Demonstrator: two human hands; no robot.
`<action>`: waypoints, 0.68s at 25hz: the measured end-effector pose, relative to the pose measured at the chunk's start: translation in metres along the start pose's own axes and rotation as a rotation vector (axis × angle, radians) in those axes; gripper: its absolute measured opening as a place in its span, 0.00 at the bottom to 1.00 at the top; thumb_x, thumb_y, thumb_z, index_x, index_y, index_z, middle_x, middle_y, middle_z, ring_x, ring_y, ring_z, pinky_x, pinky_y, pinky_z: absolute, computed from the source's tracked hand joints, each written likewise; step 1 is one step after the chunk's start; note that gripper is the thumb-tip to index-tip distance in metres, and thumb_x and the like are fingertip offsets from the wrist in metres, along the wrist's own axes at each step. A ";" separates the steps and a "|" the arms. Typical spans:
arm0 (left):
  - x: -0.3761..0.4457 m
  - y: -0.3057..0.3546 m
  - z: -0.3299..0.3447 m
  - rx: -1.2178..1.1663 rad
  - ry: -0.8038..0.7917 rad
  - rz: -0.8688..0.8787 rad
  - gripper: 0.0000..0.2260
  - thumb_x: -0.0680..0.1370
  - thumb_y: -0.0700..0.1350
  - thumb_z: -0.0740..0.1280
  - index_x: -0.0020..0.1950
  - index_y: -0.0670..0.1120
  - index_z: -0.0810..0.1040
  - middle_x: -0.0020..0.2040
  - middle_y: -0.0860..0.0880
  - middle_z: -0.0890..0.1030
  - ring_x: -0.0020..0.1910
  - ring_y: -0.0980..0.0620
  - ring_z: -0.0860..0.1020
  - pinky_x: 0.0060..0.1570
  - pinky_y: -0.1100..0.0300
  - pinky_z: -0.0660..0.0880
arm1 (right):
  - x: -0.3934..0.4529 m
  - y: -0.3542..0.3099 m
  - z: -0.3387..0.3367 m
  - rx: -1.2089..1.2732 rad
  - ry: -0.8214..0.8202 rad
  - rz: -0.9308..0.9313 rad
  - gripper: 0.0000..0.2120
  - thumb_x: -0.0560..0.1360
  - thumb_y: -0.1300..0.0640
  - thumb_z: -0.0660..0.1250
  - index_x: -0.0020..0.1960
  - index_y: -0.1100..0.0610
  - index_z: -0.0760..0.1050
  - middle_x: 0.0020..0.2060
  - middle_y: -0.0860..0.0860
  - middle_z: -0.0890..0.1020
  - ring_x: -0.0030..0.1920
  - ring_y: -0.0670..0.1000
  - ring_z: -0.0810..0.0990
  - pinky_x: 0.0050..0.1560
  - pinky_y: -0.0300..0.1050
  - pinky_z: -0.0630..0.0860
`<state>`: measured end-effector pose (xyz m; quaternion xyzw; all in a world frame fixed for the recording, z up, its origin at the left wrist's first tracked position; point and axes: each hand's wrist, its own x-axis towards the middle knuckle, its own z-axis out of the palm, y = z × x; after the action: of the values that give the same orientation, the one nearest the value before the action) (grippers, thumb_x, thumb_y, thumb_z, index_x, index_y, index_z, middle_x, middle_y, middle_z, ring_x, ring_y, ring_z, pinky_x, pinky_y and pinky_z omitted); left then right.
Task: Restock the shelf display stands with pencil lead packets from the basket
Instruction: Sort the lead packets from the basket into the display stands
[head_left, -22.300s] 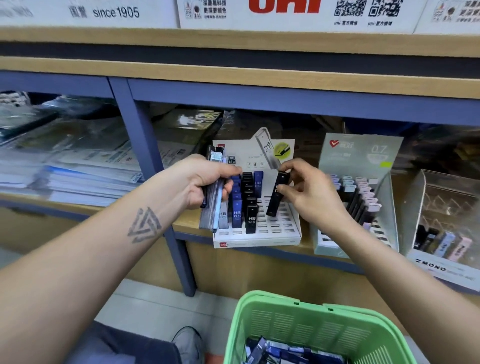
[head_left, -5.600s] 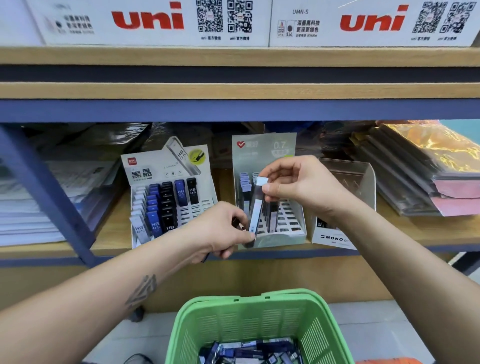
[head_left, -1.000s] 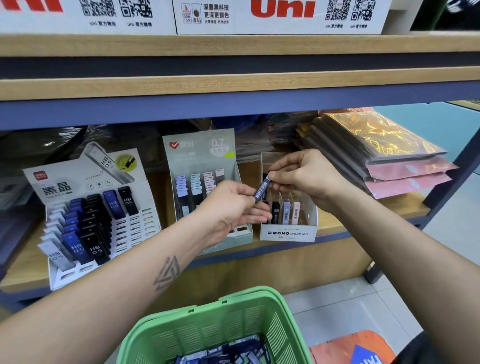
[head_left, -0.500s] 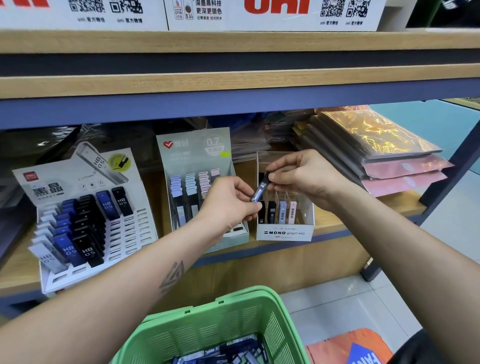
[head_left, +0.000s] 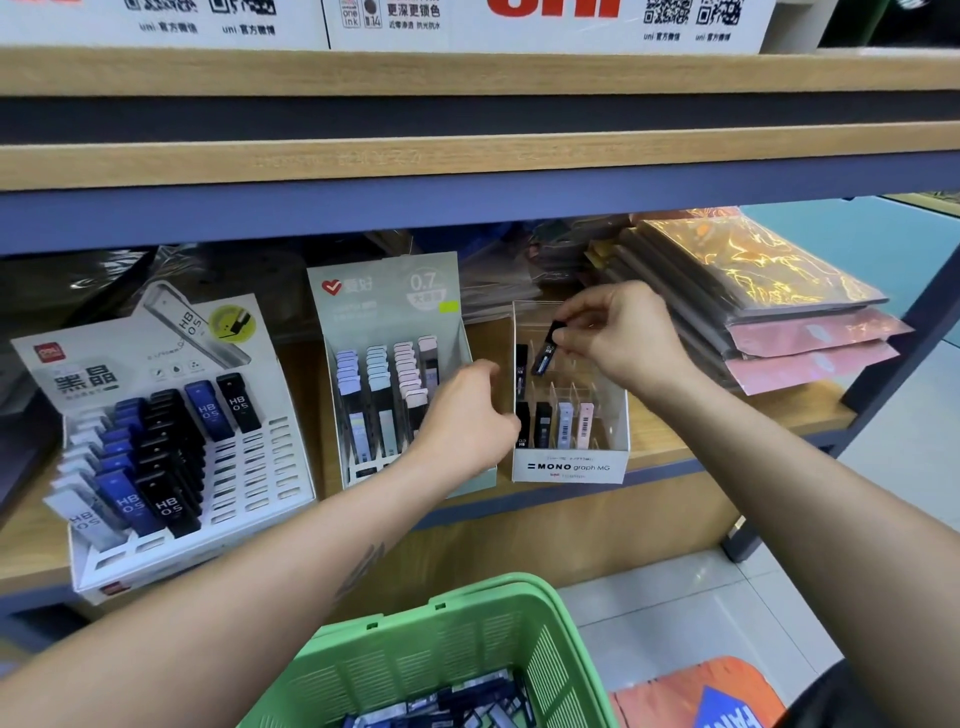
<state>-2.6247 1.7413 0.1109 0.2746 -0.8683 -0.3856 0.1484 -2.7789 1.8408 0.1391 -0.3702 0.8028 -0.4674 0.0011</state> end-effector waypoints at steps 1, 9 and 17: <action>-0.001 0.000 0.000 0.000 -0.036 -0.002 0.29 0.77 0.37 0.66 0.78 0.46 0.64 0.70 0.46 0.75 0.50 0.54 0.77 0.52 0.61 0.74 | -0.001 0.000 0.007 -0.047 -0.010 -0.019 0.08 0.74 0.64 0.75 0.51 0.56 0.84 0.39 0.49 0.84 0.39 0.47 0.85 0.47 0.47 0.84; -0.003 -0.001 0.005 0.161 -0.135 0.062 0.20 0.78 0.36 0.64 0.70 0.40 0.72 0.54 0.44 0.78 0.48 0.49 0.76 0.57 0.48 0.78 | 0.000 0.015 0.042 -0.270 -0.068 -0.105 0.08 0.75 0.61 0.74 0.53 0.54 0.83 0.43 0.50 0.82 0.45 0.50 0.81 0.49 0.46 0.80; 0.006 -0.010 0.010 0.326 -0.142 0.153 0.15 0.75 0.36 0.64 0.62 0.38 0.77 0.53 0.41 0.80 0.50 0.44 0.78 0.50 0.48 0.80 | -0.001 0.014 0.044 -0.314 -0.016 -0.143 0.10 0.76 0.66 0.68 0.54 0.56 0.80 0.41 0.49 0.80 0.43 0.51 0.81 0.44 0.44 0.77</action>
<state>-2.6312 1.7382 0.0972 0.2002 -0.9458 -0.2460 0.0694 -2.7710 1.8126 0.1037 -0.4258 0.8375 -0.3322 -0.0835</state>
